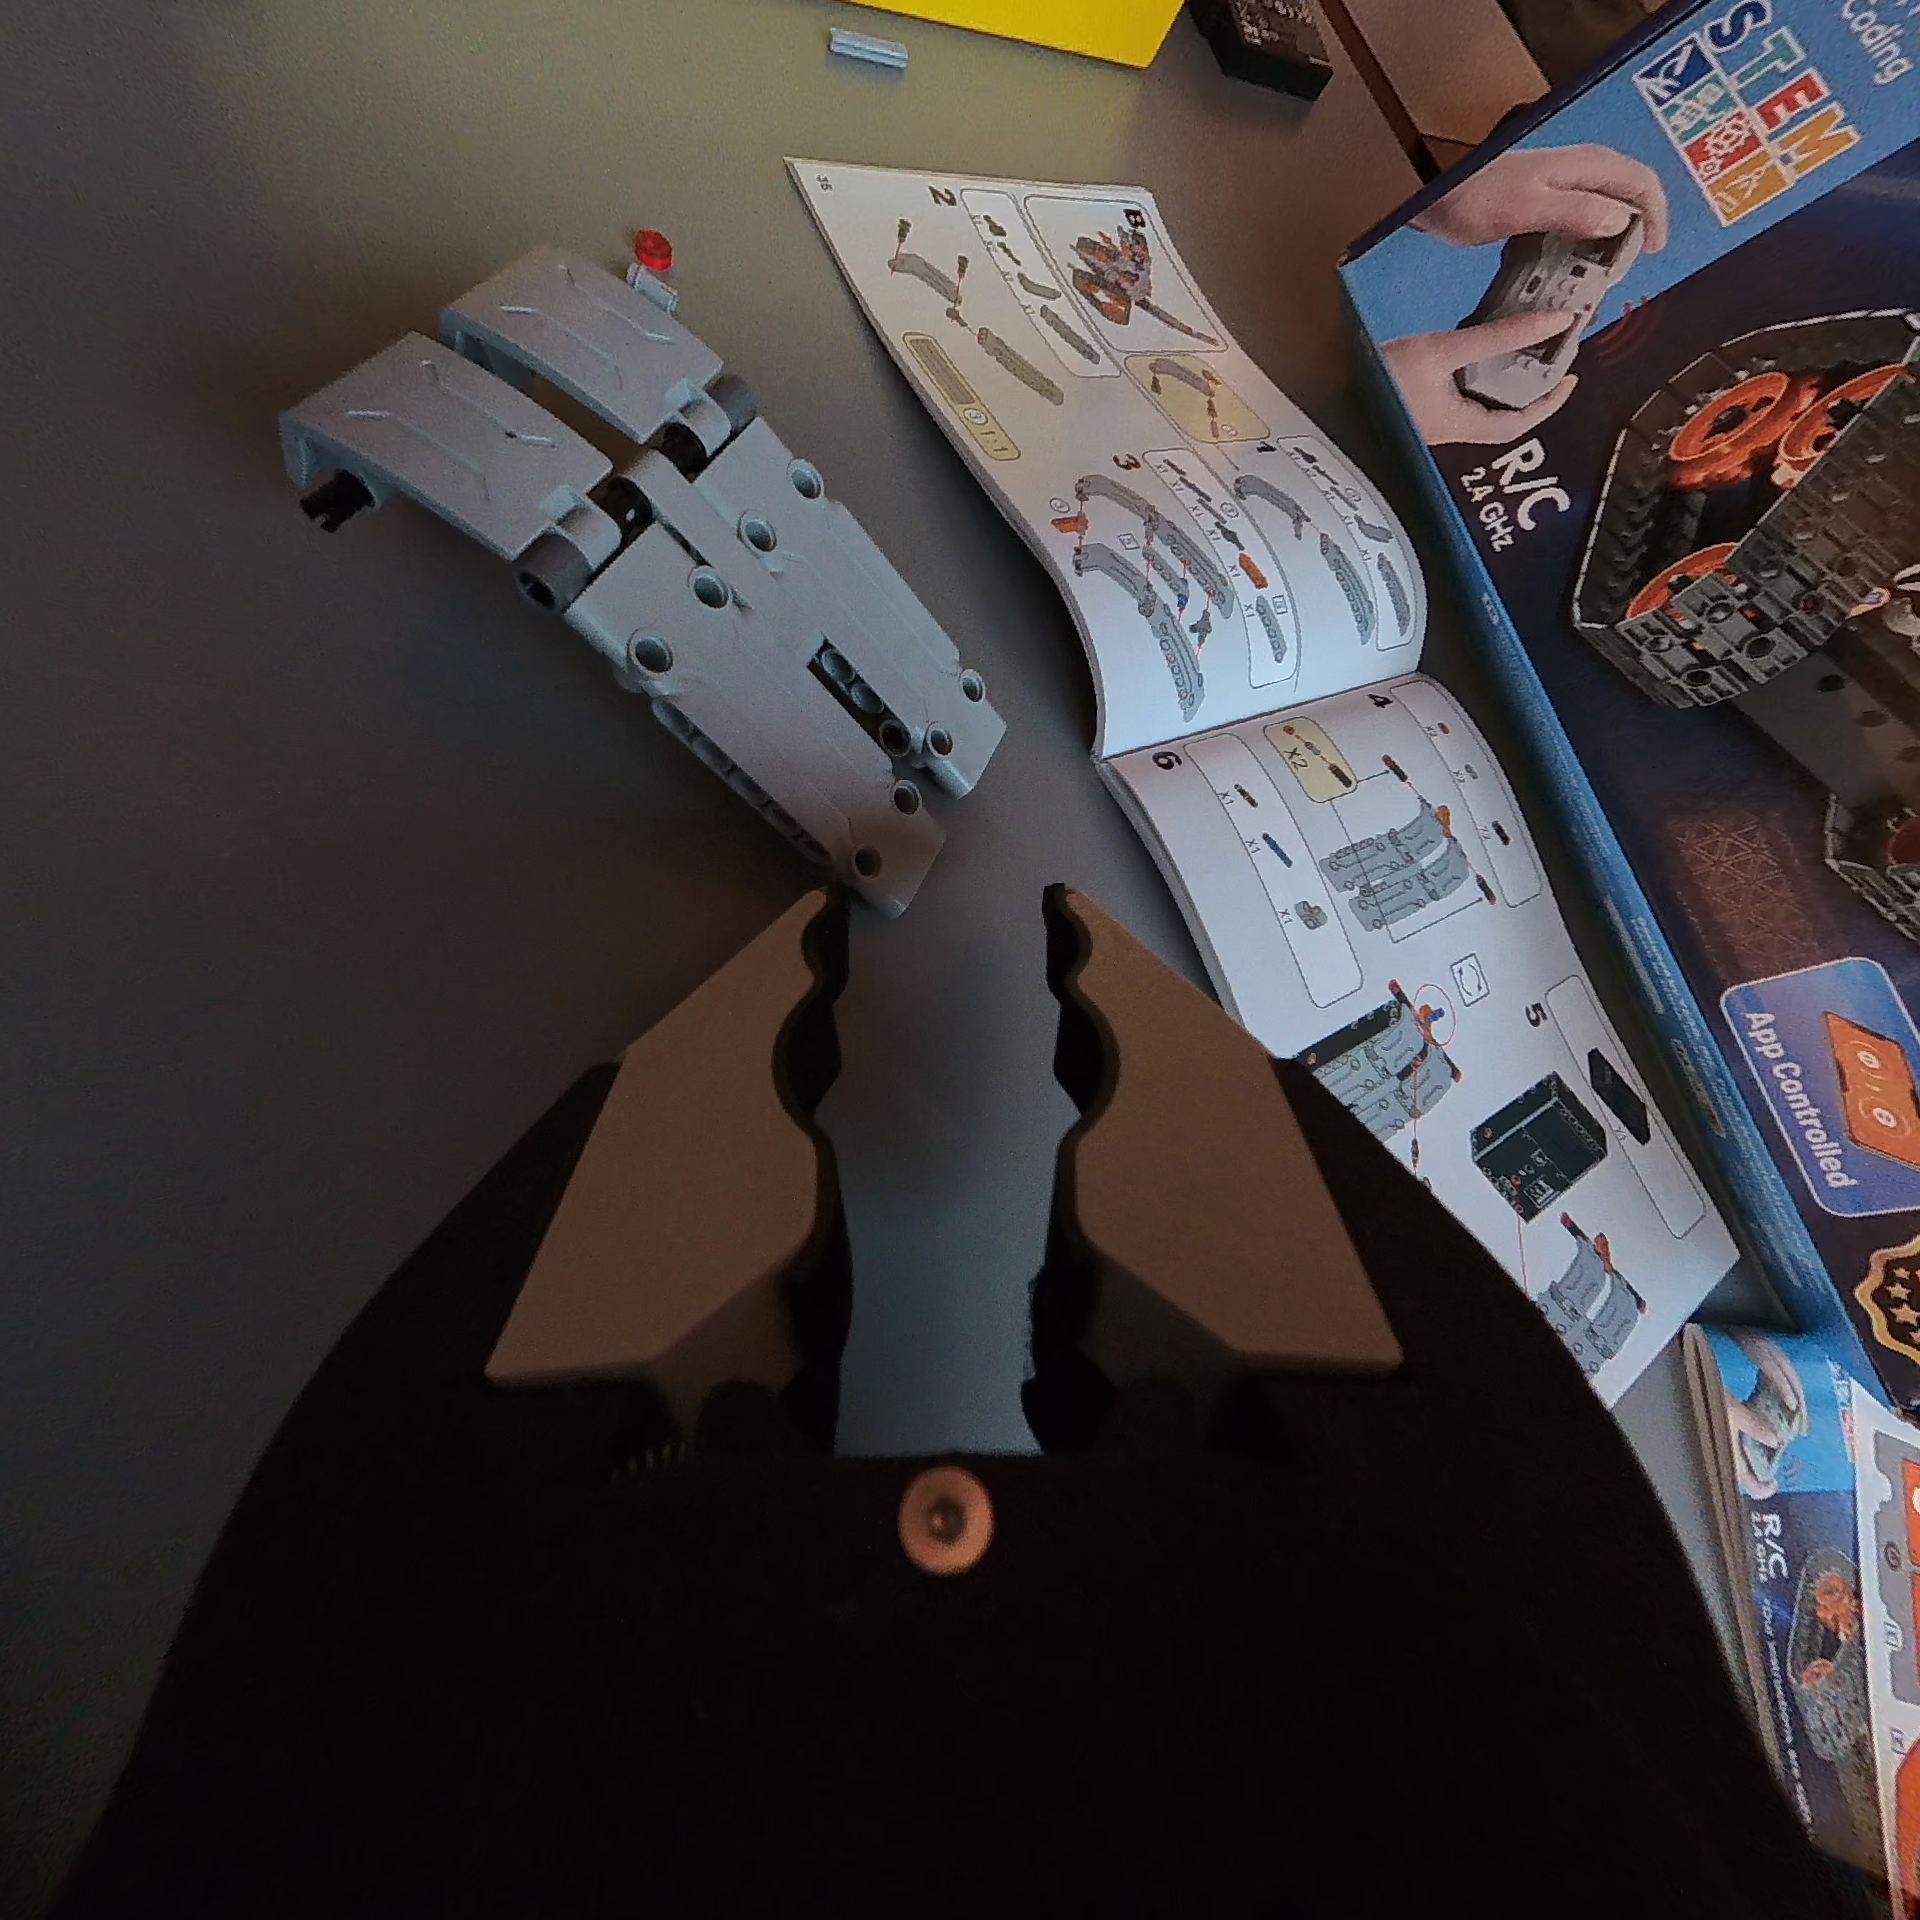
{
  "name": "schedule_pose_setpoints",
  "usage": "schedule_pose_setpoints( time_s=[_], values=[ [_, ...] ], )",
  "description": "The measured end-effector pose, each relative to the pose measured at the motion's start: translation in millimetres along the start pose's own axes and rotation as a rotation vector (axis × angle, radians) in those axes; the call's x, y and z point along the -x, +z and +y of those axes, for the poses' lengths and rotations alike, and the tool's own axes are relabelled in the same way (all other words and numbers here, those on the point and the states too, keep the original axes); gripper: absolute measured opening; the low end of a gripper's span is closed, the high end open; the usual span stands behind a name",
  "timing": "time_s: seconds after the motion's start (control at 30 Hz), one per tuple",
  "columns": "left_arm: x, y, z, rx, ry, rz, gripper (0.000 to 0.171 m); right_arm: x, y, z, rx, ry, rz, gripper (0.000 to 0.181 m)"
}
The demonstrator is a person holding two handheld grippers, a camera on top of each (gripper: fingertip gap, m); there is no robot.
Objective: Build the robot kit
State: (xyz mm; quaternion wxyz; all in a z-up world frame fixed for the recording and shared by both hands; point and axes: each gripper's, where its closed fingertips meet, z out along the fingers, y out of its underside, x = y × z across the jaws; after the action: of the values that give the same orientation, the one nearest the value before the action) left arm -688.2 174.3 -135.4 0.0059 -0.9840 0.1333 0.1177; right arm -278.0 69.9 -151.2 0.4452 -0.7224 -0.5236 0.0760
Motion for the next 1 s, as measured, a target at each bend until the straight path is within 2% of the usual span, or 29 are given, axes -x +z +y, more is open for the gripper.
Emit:
schedule_pose_setpoints(
  time_s=[0.1,0.37,0.47,0.6,0.7,0.87,1.0],
  values=[
    [10,11,-1,0.039,0.029,-0.084,0.000,0,0,0,-0.002,0.002,-0.002,0.037],
    [-8,23,-8,0.052,0.107,-0.032,0.000,1,0,0,-0.003,-0.002,-0.005,0.037],
    [-22,14,-19,-0.018,0.147,0.009,0.000,1,0,0,-0.004,0.001,-0.006,0.037],
    [-19,0,-38,-0.144,0.154,-0.015,0.000,1,0,-1,-0.005,0.003,-0.007,0.037],
    [-20,6,-25,-0.083,0.136,0.033,0.000,1,1,-1,-0.006,0.006,-0.009,0.037],
    [3,17,3,0.063,0.023,-0.026,0.003,1,1,-1,-0.006,0.007,-0.009,0.037],
    [-3,24,10,0.111,0.019,-0.002,0.000,1,0,0,-0.005,0.004,-0.009,0.037]
  ],
)
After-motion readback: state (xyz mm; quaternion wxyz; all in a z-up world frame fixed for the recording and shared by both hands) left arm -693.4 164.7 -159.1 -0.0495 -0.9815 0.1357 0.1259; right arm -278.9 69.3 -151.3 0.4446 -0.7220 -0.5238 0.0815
